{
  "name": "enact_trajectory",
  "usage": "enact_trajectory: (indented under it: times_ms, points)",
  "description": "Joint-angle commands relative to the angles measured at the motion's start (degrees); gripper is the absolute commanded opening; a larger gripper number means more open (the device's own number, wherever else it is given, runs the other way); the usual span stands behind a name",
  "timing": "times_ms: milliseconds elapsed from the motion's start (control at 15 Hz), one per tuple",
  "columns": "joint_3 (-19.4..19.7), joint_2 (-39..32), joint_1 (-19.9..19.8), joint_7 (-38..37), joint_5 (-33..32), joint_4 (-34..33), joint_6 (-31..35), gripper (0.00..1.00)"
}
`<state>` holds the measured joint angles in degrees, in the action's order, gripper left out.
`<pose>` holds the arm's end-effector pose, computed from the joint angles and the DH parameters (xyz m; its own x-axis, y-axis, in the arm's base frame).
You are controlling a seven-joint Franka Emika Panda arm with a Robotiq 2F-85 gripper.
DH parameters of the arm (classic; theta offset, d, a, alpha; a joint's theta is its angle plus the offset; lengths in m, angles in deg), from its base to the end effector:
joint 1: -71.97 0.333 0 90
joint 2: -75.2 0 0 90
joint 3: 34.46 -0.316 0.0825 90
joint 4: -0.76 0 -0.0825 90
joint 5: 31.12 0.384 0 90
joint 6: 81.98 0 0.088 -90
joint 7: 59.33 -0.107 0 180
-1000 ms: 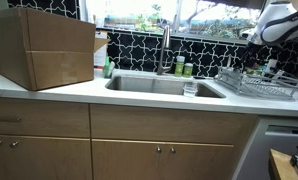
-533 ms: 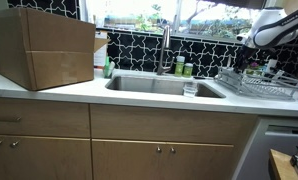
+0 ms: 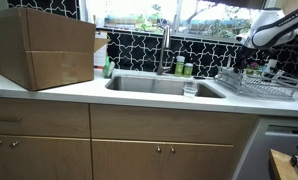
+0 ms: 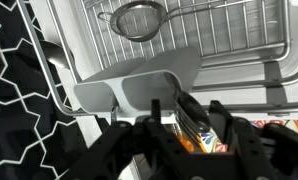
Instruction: Remove the spoons from the front compartment of the utensils rack and place them in the rear compartment of the utensils rack in the dishes drying rack
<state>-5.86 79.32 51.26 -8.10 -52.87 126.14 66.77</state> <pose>0.3667 -0.4213 0.4652 0.9502 0.3094 0.0379 0.2503 -0.8297 0.4990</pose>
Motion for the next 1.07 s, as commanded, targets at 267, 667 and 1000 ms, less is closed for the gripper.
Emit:
enact_trajectory:
  times_ms: [267, 667, 1000]
  points:
    - [-0.88, -1.41, -1.59, 1.49, 1.79, -0.76, 0.47, 0.33]
    - [-0.91, -1.33, -2.09, 1.23, 1.42, -1.02, 0.34, 0.27]
    - [-0.87, -1.33, -2.57, 0.89, 1.19, -1.27, 0.62, 0.19]
